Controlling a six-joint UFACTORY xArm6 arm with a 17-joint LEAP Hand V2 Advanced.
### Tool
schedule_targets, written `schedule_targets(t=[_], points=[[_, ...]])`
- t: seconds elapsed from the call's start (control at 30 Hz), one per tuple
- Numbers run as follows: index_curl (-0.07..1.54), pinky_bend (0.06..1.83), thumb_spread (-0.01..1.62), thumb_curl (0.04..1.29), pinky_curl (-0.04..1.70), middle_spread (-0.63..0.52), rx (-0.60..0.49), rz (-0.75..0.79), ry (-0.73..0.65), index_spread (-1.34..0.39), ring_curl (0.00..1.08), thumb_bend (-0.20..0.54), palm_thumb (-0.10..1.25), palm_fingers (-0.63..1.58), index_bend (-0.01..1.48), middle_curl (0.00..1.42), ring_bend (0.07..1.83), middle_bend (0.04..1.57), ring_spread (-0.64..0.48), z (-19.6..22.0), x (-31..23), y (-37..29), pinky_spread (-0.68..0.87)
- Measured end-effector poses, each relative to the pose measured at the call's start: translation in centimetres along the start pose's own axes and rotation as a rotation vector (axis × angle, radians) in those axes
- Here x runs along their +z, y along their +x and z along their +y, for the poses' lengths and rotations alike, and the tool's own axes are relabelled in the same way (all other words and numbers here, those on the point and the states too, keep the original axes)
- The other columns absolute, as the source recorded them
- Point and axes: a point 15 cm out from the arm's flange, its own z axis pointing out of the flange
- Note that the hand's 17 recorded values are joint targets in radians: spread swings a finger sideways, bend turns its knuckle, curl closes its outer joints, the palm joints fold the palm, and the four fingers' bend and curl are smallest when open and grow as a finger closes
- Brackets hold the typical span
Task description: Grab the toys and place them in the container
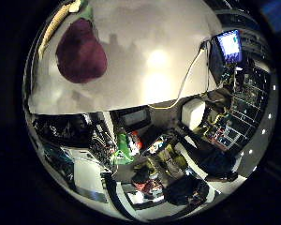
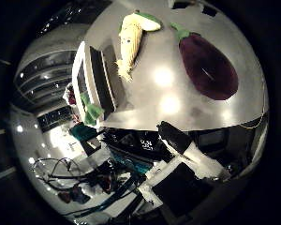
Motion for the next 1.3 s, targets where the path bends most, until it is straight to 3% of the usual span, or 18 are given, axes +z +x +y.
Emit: schedule_targets(t=[0.27,0.57,0.7,0.8,0.83,0.97,1.07,1.13,1.3], points=[[0.26,0.43,1.04,0.36,0.28,0.04,0.012,-0.002,-0.006,-0.21,0.25,-0.024,0.7,0.19,0.15,0.34,0.37,0.25,0.14,-1.1,2.0,0.5,0.37],[0.27,0.37,1.02,0.36,0.26,-0.04,0.024,-0.017,-0.068,-0.19,0.27,-0.022,0.72,0.33,0.16,0.38,0.47,0.37,0.01,-1.8,5.6,0.9,0.29],[0.28,0.36,1.01,0.36,0.25,-0.1,0.026,-0.021,-0.086,-0.22,0.29,-0.021,0.75,0.48,0.17,0.41,0.56,0.45,-0.09,-2.4,6.7,1.1,0.13],[0.29,0.47,0.99,0.37,0.25,-0.18,0.028,-0.017,-0.07,-0.29,0.34,-0.02,0.78,0.75,0.18,0.45,0.74,0.54,-0.19,-3.5,6.5,1.6,-0.09],[0.28,0.58,0.99,0.37,0.26,-0.22,0.028,-0.014,-0.058,-0.33,0.35,-0.018,0.79,0.94,0.17,0.47,0.79,0.58,-0.24,-3.9,6.3,1.8,-0.21],[0.38,0.75,0.98,0.38,0.35,-0.24,0.023,-0.004,-0.03,-0.4,0.43,-0.016,0.82,1.36,0.35,0.55,0.91,0.74,-0.27,-4.3,5.1,2.2,-0.36],[0.47,0.87,0.98,0.38,0.41,-0.24,0.024,0.014,0.041,-0.4,0.47,-0.018,0.84,1.45,0.54,0.61,0.98,0.85,-0.27,-4.9,2.6,2.5,-0.37],[0.57,1.04,0.97,0.39,0.48,-0.22,0.025,0.03,0.098,-0.39,0.52,-0.018,0.85,1.4,0.73,0.66,1.08,0.99,-0.26,-5.5,0.9,2.8,-0.35],[0.7,1.21,0.96,0.41,0.6,-0.18,0.028,0.071,0.26,-0.33,0.59,-0.012,0.89,1.27,0.98,0.73,1.23,1.16,-0.24,-5.7,-5.8,3.2,-0.29]])
